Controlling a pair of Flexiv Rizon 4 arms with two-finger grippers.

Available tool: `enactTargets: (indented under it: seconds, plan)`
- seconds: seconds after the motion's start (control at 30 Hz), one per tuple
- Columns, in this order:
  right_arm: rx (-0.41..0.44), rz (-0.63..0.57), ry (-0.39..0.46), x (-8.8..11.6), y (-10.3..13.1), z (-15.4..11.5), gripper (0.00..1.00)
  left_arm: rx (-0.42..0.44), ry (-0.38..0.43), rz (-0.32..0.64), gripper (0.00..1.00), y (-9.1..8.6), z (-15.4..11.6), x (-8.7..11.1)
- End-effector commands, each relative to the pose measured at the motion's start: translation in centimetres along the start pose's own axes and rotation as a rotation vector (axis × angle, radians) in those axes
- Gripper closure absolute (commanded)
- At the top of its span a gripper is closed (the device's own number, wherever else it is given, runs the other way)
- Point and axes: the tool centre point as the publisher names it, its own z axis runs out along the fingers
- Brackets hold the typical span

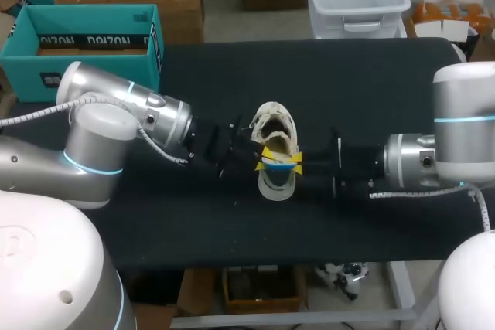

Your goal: Open the shoe tongue, take the insole out of the shoe, put the insole back into the shoe, and pack the shoe into the shoebox

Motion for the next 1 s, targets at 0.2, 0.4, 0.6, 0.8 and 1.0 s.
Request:
enactTargets:
  seconds: [0.2,0.4,0.6,0.8,1.0]
  plan:
    - [0.007,-0.005,0.008,0.0,0.5,0.3,1.0,0.001,-0.015,0.044,1.0,-2.2,-0.7,0.1]
    - [-0.008,-0.002,-0.001,0.4,1.1,0.8,1.0,-0.015,-0.007,0.033,1.0,-1.2,-0.4,0.1]
    - [-0.007,0.002,-0.015,1.1,2.4,1.6,1.0,-0.044,0.0,0.0,1.0,0.8,-0.1,-0.3]
    - [-0.015,0.007,-0.026,1.6,3.2,2.1,1.0,-0.06,-0.002,-0.03,1.0,2.2,-0.1,-0.5]
    - [-0.029,0.019,-0.035,1.5,3.5,2.2,1.0,-0.064,0.002,-0.045,1.0,2.8,0.0,-0.3]
